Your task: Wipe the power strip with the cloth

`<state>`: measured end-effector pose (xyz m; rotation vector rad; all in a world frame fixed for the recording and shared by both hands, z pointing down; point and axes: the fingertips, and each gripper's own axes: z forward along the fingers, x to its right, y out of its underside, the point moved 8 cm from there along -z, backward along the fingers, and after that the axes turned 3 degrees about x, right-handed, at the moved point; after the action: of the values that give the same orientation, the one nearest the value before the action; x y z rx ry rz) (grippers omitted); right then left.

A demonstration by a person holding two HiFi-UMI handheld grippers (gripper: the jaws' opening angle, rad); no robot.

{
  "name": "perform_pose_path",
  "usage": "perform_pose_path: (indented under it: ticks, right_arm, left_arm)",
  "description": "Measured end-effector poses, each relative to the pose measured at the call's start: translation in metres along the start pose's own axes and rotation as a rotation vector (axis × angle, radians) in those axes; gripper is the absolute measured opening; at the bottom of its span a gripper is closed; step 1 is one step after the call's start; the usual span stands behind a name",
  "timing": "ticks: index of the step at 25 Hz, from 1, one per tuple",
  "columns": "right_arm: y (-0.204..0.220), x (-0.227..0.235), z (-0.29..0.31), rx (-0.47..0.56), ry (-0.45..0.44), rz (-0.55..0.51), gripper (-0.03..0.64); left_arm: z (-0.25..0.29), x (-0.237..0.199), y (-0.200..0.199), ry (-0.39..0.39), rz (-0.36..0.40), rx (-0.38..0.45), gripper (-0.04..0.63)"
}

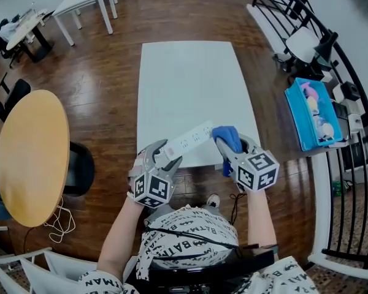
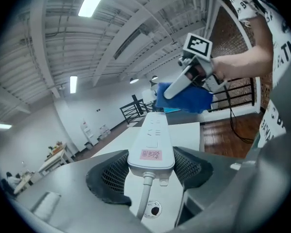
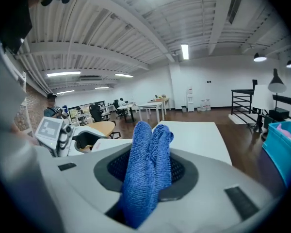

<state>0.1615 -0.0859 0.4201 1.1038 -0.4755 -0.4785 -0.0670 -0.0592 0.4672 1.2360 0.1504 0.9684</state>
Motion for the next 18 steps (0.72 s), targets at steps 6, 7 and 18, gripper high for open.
perform_pose_path:
  ticks: [6, 7, 18]
  right_arm:
    - [0.028, -0.051, 0.028, -0.054, -0.132, 0.062, 0.132]
    - [0.03, -0.055, 0.031, -0.06, -0.145, 0.069, 0.132]
    - [0.035, -0.047, 0.038, -0.076, -0.122, 0.08, 0.131]
  left_arm:
    - [0.01, -0.011, -0.008, -0.061, -0.111, 0.007, 0.287]
    - [0.012, -0.01, -0.01, -0.065, -0.125, 0.007, 0.287]
    - [0.0, -0.003, -0.011, -0.077, -0.015, 0.003, 0.287]
